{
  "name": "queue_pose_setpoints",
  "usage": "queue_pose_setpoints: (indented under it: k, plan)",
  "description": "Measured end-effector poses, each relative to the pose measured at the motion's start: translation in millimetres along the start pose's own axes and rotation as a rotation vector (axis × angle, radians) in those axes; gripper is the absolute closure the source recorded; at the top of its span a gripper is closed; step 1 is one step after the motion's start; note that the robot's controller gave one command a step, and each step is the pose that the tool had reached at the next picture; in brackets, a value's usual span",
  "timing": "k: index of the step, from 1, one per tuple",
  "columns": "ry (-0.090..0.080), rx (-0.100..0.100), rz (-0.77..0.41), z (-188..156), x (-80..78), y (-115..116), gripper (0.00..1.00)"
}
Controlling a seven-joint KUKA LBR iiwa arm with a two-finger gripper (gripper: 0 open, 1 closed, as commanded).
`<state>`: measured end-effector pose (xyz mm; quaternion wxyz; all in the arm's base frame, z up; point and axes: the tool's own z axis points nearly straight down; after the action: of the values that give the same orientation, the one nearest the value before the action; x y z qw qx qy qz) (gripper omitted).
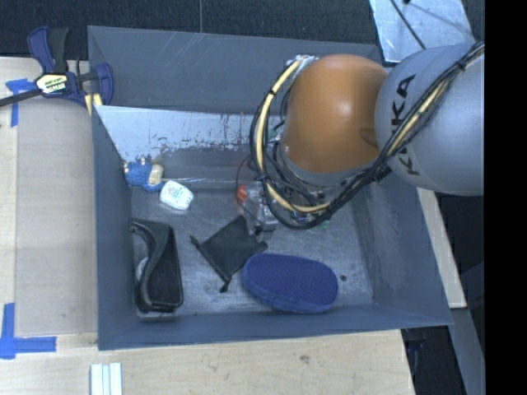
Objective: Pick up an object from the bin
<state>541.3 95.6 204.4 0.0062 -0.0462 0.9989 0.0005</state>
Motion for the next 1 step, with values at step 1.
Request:
queue_pose_setpoints:
  k: [1]
  plan:
    - [0.009,0.0,0.001,4.6,2.0,-0.2,0.0]
